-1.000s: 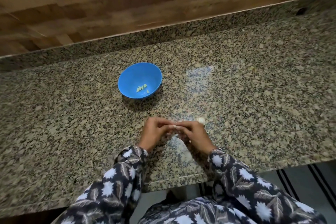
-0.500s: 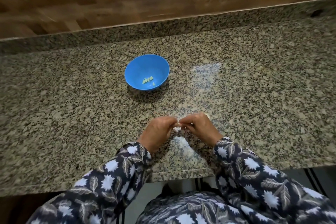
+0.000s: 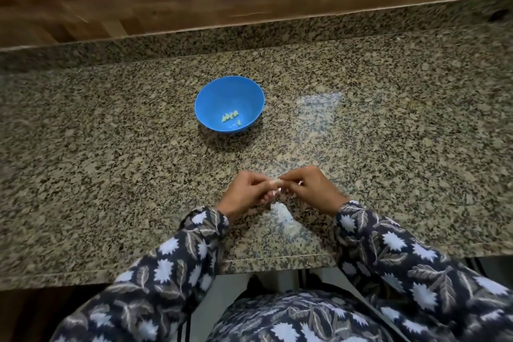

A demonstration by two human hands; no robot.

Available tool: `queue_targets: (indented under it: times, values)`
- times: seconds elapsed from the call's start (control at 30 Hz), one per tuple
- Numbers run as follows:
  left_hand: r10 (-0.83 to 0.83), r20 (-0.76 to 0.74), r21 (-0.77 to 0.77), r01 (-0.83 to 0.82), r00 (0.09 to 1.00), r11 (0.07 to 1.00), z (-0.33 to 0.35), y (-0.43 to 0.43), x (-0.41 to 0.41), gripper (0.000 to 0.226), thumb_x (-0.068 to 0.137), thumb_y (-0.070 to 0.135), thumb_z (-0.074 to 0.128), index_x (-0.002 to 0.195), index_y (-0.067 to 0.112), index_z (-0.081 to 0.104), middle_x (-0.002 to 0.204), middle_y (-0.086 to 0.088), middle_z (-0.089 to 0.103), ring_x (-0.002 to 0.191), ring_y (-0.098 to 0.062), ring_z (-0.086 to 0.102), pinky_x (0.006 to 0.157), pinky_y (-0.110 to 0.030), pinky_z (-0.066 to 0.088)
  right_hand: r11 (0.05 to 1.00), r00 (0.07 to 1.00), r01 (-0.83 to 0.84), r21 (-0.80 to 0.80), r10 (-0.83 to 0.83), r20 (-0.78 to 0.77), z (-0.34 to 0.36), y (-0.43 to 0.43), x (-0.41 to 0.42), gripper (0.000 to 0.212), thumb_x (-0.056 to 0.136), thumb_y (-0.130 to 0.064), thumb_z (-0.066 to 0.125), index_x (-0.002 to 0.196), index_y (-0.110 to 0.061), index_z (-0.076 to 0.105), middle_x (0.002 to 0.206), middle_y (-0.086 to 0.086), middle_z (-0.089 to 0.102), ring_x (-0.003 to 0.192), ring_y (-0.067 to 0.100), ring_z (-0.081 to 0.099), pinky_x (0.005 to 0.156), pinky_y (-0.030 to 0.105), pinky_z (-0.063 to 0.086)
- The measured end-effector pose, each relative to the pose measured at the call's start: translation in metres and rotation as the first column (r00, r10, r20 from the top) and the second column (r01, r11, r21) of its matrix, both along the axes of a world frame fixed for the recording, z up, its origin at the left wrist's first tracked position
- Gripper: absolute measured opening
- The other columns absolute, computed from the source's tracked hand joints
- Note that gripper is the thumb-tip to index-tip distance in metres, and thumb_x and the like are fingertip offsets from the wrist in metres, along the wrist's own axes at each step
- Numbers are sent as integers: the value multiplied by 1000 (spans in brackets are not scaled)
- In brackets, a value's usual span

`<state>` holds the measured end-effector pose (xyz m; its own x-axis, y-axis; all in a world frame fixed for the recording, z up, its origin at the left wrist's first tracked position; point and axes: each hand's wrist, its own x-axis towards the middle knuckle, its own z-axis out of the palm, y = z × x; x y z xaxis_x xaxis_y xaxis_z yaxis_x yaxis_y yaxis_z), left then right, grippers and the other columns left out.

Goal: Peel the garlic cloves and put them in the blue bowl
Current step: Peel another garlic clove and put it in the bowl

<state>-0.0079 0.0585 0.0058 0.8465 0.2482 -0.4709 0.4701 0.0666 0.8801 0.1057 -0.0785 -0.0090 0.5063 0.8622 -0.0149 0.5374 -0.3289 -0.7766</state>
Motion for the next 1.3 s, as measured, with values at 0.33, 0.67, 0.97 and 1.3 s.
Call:
queue_targets:
  times: [0.33,0.67,0.97,1.3]
  values:
    - [263,158,181,-290,952,940,-23,-11,-4,9,78,4,71,80,12,73,74,-5,71,65,-14,64,61,-23,53,933,671,358,-41,-288,-684,-22,3,-22,16,82,-12,66,81,4,69,61,8,65,47,12,57,42,20,47]
    - [238,172,369,-287,956,884,-30,-17,-7,14,80,7,70,94,7,72,85,-3,72,71,-8,66,66,-17,54,905,539,422,-53,-298,-788,-18,0,-28,22,92,-9,54,113,-11,59,85,14,67,53,16,62,45,24,52]
    - [5,212,652,-145,977,744,-23,-17,-8,11,85,13,67,94,10,71,84,2,69,73,-5,60,66,-7,46,908,484,417,-41,-260,-836,-10,-3,-28,17,81,-1,63,94,10,63,62,7,67,52,13,64,50,22,55]
    - [171,136,443,-215,976,871,-19,-17,-6,24,88,0,57,109,7,68,105,0,68,96,-11,62,78,-10,48,885,596,462,66,-254,-761,-13,4,-32,6,80,3,64,83,-1,67,65,3,68,55,8,64,56,18,54]
